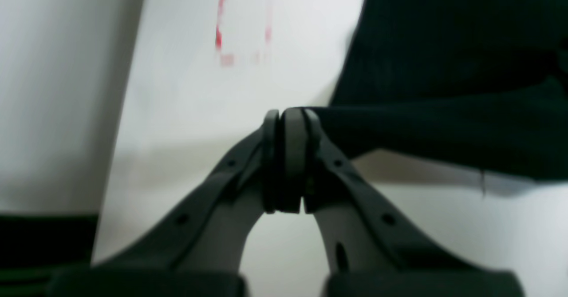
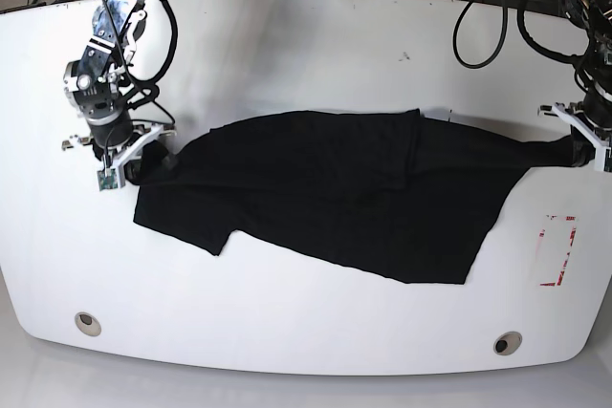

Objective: Layout the t-shirt on the table in an organized manner, then fold the t-shirt properly
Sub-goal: 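Drag the stretched t-shirt across the table with both grippers, then lay the t-shirt flat and open both grippers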

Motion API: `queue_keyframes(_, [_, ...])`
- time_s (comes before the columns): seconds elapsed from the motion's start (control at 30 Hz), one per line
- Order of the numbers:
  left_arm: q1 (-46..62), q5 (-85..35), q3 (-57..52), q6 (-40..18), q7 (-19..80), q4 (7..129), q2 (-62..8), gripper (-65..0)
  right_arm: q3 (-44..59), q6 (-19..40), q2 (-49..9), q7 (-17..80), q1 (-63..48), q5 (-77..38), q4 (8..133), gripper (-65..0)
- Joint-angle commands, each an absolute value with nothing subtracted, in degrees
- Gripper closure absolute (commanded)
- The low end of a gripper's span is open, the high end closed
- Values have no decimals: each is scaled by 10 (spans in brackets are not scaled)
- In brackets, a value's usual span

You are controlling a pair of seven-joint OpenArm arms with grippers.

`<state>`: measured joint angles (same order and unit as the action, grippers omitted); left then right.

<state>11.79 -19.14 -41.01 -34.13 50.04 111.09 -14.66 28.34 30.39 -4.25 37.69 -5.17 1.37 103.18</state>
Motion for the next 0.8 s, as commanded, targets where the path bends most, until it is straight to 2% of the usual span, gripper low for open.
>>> queue_keyframes(0.0, [135,-194,-422,-347,486,1121,-156,0,291,308,-41,357,-73,9,1045,0])
queue_keyframes(0.3, [206,-194,-441,-363,437,1121,-155,0,293,312,-18,353,-145,9,1045,0])
queue_keyframes(0.67, [257,-194,-469,-396,436,1120,-154,0,292,312,0,353,-204,9,1045,-2])
queue_keyframes(0.77, [269,-194,-473,-400,436,1120,-154,0,292,312,0,353,-218,9,1045,-21])
